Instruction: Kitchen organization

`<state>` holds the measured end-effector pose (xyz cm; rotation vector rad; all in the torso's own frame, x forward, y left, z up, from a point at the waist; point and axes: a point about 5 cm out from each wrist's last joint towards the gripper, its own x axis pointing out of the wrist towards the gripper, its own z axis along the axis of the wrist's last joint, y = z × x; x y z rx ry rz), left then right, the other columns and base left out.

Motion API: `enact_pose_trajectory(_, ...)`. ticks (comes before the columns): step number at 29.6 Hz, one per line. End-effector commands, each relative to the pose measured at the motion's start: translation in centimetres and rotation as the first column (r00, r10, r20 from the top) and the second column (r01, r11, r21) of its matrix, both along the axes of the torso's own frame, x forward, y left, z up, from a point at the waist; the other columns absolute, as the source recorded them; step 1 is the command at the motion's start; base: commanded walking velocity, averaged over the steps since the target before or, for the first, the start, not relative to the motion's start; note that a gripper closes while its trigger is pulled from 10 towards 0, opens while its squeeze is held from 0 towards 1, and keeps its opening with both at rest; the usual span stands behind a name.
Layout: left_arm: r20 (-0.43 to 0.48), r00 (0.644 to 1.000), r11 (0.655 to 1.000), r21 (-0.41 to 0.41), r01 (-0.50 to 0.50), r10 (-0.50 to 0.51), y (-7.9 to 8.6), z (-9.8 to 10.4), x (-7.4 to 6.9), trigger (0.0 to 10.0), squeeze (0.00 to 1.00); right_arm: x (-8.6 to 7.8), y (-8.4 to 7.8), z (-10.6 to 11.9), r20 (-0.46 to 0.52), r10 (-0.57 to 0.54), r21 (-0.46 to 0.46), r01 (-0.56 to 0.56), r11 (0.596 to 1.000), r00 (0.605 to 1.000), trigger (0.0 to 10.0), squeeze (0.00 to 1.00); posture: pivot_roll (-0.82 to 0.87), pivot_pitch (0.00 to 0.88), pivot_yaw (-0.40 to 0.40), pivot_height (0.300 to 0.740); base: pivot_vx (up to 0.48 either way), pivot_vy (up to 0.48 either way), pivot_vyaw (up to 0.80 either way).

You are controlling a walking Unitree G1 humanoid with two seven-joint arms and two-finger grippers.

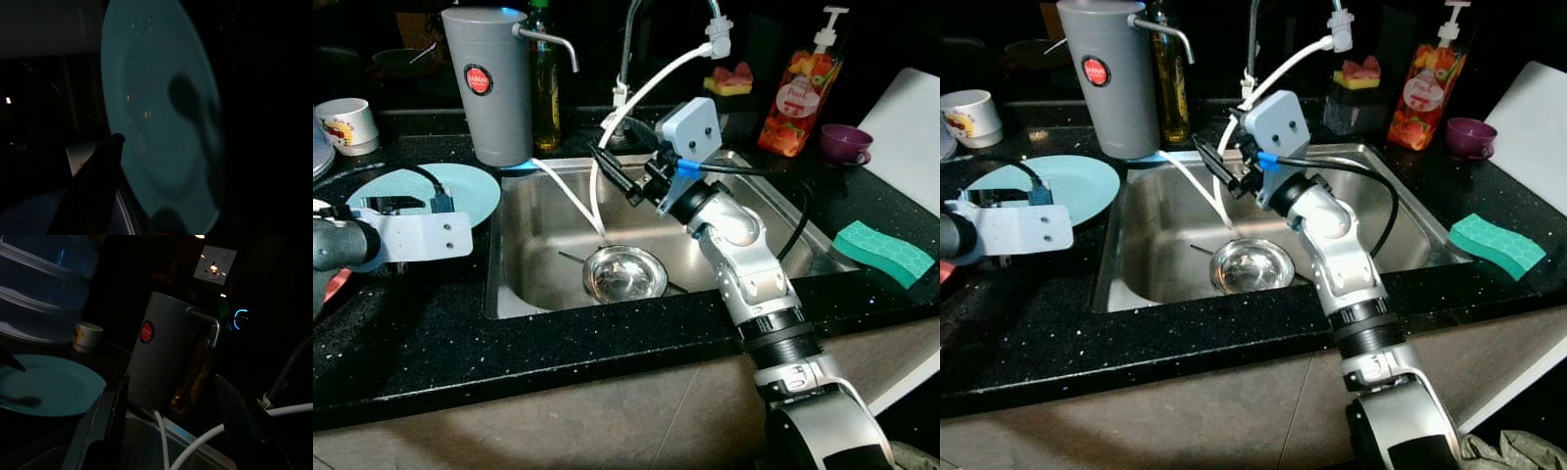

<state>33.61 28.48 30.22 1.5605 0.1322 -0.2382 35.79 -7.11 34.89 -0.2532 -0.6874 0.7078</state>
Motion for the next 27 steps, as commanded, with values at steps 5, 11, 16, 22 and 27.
enact_pose_trajectory(5,-0.061,0.998,0.996,0.084,0.007,-0.002,-0.3,-4.0,1.1,0.0,0.00,-0.2,-0.6,0.1,-0.012,-0.013,0.028,0.013,1.000,1.000,10.0,0.00,0.17,0.149,-0.097,0.740,0.000,0.000,0.00)
enact_pose_trajectory(11,-0.076,0.996,0.991,0.124,0.046,-0.037,-0.5,-4.4,1.4,0.0,0.00,-0.2,-0.6,0.2,-0.016,-0.014,0.030,0.014,0.999,1.000,10.0,0.00,0.17,0.154,-0.094,0.740,0.000,0.000,0.00)
enact_pose_trajectory(16,-0.049,0.997,0.989,0.129,0.066,-0.060,-0.8,-3.8,1.6,0.0,0.00,-0.2,-0.7,0.2,-0.020,-0.018,0.031,0.019,0.999,1.000,10.0,0.00,0.17,0.156,-0.093,0.740,0.000,0.000,0.00)
enact_pose_trajectory(22,0.092,0.991,0.987,0.142,0.080,-0.093,-1.5,-1.3,2.4,0.0,0.00,0.1,-1.1,0.2,-0.040,-0.025,0.055,0.028,0.998,0.999,10.0,0.00,0.18,0.156,-0.091,0.740,0.000,0.000,0.00)
enact_pose_trajectory(27,0.187,0.967,0.977,0.157,0.141,-0.170,-2.7,0.9,2.6,10.0,0.00,0.6,-1.4,-0.1,-0.079,-0.045,0.046,0.049,0.998,0.996,10.0,0.00,0.18,0.154,-0.089,0.740,0.000,0.000,0.00)
